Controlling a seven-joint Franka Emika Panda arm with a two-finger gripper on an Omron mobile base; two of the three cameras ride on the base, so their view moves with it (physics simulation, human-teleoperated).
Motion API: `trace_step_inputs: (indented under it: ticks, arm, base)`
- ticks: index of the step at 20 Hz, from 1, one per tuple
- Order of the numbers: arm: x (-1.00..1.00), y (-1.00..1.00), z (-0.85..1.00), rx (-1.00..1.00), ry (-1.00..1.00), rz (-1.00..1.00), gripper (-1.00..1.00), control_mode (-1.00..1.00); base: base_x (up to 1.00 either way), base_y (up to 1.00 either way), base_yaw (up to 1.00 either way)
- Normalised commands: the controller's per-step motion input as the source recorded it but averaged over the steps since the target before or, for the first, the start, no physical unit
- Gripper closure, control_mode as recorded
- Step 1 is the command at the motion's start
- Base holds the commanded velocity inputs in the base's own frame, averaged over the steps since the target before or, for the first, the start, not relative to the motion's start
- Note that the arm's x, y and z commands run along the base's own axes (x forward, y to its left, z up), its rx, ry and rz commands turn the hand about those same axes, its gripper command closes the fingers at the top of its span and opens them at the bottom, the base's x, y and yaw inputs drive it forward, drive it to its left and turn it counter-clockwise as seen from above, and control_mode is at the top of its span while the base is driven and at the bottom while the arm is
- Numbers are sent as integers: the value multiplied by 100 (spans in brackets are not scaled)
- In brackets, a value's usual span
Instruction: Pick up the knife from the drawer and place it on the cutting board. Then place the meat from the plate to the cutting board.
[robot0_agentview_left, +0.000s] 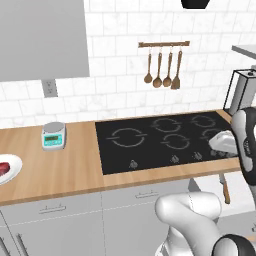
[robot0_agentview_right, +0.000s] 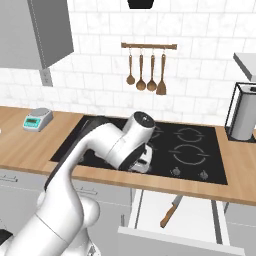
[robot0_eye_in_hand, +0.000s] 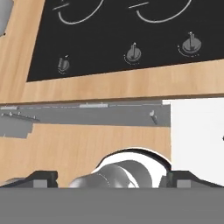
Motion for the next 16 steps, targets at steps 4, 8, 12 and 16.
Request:
trace_step_inputs:
  ticks: [4, 8, 12, 16]
  arm:
    - [0, -46, -56, 1, 24, -3, -100, -100]
    - [0, -88, -39, 4, 36, -6, -100, -100]
    - [-5, -38, -44, 0, 23, -9, -100, -100]
    - [-21, -26, -60, 0, 3, -1, -100, -100]
  base:
    - [0, 0, 0]
    - [0, 0, 0]
    - [0, 0, 0]
    - [0, 0, 0]
